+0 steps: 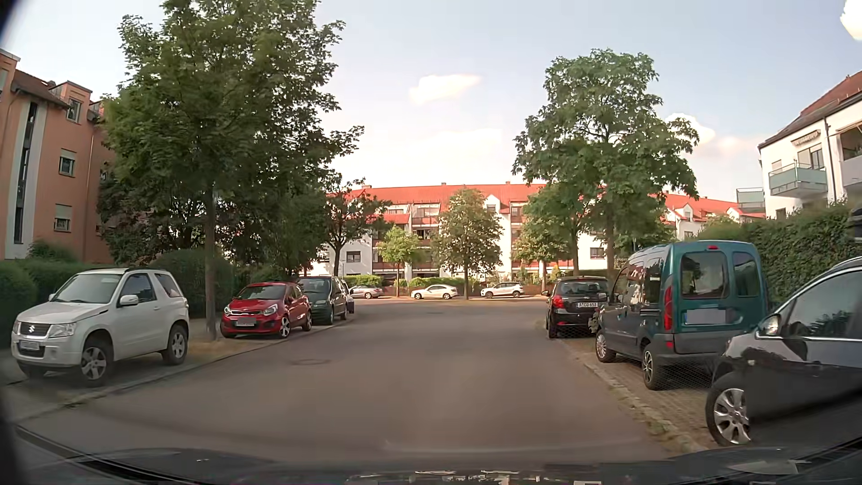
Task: Follow the waypoints while adhering to traffic rules and regulations
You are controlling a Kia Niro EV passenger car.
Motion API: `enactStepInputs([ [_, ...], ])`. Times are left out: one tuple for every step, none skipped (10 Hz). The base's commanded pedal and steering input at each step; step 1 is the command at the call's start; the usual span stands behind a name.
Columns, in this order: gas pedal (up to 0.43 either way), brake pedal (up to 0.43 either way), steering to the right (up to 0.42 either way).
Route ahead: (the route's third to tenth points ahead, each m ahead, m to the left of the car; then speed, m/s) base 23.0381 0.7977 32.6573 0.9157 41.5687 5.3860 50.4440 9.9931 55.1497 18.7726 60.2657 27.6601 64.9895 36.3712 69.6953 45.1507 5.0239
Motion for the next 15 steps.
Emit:
enactStepInputs([
  [0.0, 0.012, 0.035],
  [0.0, 0.012, 0.034],
  [0.0, 0.012, 0.033],
  [0.0, 0.018, 0.031],
  [0.0, 0.018, 0.024],
  [0.0, 0.018, 0.015],
  [0.0, 0.018, 0.009],
  [0.0, 0.024, 0.006],
  [0.0, 0.024, 0.007],
  [0.0, 0.018, 0.008],
  [0.0, 0.018, 0.008],
  [0.0, 0.03, 0.009],
  [0.0, 0.043, 0.009],
  [0.0, 0.049, 0.009],
  [0.0, 0.049, 0.009],
])
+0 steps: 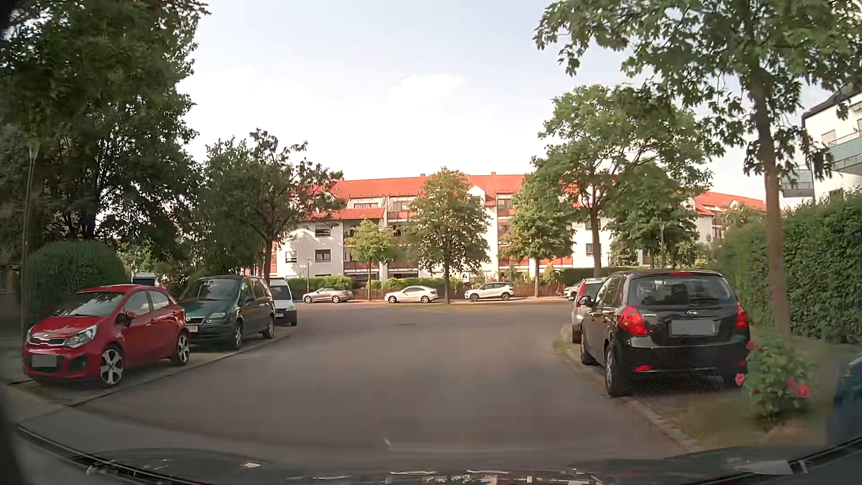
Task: Follow the waypoints while adhering to traffic rules and regulations
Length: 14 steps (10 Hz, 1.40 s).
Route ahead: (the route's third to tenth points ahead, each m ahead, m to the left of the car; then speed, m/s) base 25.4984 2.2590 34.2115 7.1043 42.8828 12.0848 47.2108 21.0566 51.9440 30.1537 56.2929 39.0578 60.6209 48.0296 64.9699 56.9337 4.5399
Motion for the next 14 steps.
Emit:
enactStepInputs([
  [0.0, 0.043, 0.01],
  [0.0, 0.043, 0.011],
  [0.0, 0.043, 0.016],
  [0.0, 0.049, 0.019],
  [0.0, 0.061, 0.015],
  [0.0, 0.067, 0.009],
  [0.0, 0.067, 0.008],
  [0.0, 0.067, 0.008],
  [0.0, 0.061, 0.007],
  [0.0, 0.067, 0.006],
  [0.0, 0.073, 0.006],
  [0.0, 0.079, 0.006],
  [0.0, 0.091, 0.007],
  [0.0, 0.098, 0.007],
])
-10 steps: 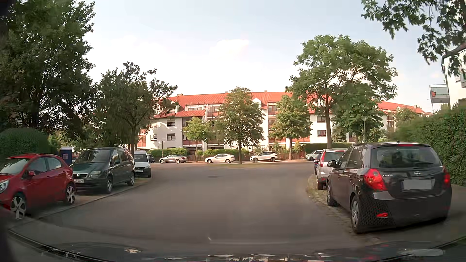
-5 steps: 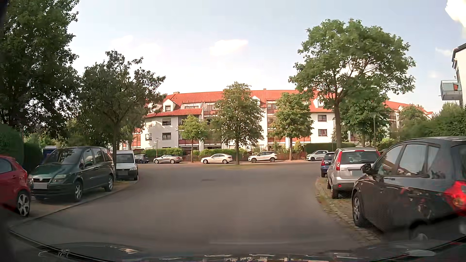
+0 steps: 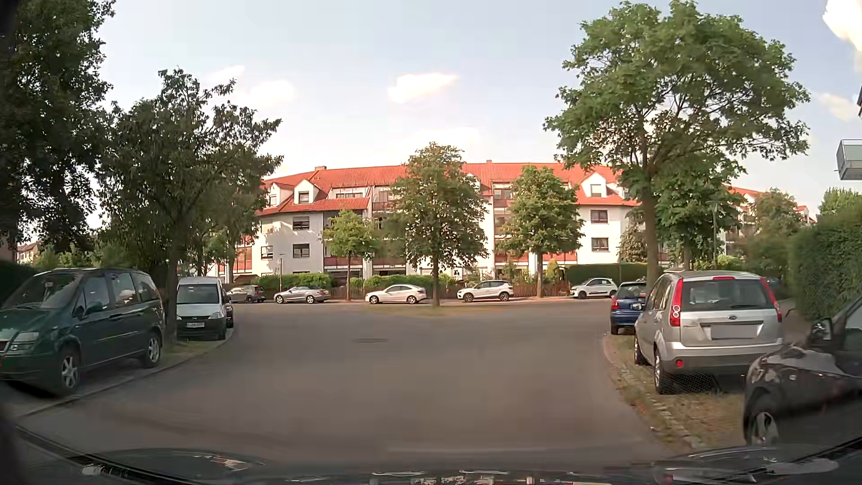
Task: Follow the waypoints while adhering to traffic rules and regulations
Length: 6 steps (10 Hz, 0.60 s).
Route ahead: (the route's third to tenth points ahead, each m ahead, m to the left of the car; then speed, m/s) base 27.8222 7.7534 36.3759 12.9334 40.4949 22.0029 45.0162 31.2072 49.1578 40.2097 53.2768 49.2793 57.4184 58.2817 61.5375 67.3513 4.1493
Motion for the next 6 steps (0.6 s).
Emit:
enactStepInputs([
  [0.0, 0.098, 0.007],
  [0.0, 0.098, 0.007],
  [0.0, 0.085, 0.007],
  [0.0, 0.085, 0.007],
  [0.0, 0.091, 0.005],
  [0.0, 0.098, 0.005],
])
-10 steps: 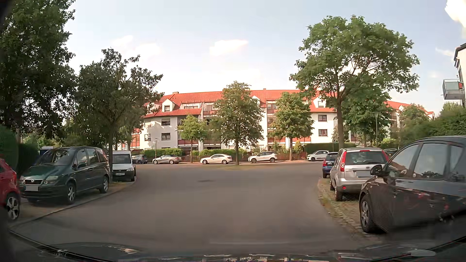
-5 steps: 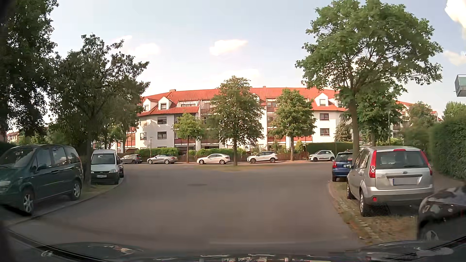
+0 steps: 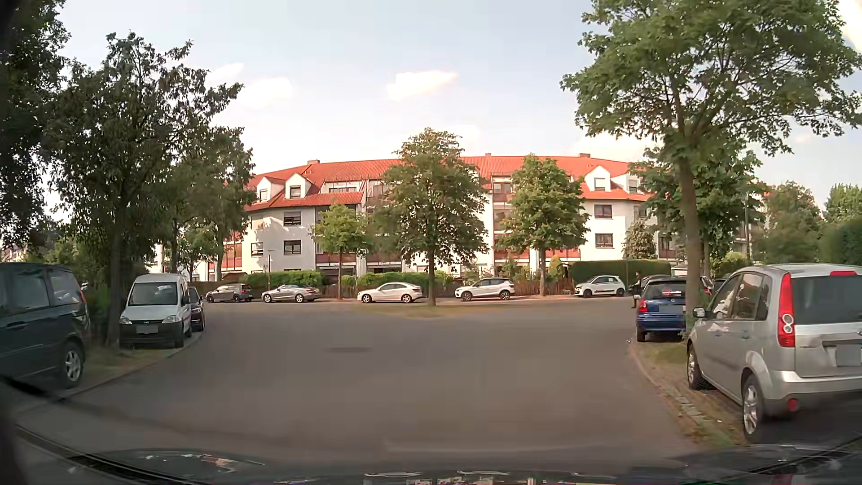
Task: Follow the waypoints while adhering to traffic rules and regulations
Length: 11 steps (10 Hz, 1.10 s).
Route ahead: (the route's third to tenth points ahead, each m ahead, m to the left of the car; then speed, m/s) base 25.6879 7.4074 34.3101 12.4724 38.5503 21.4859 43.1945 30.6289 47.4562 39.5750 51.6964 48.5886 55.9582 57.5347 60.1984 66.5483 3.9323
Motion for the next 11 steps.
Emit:
enactStepInputs([
  [0.0, 0.104, 0.005],
  [0.0, 0.11, 0.005],
  [0.0, 0.116, 0.005],
  [0.0, 0.122, 0.005],
  [0.0, 0.122, 0.003],
  [0.0, 0.116, -0.005],
  [0.0, 0.116, -0.013],
  [0.0, 0.116, -0.02],
  [0.0, 0.122, -0.022],
  [0.0, 0.122, -0.022],
  [0.0, 0.122, -0.022],
])
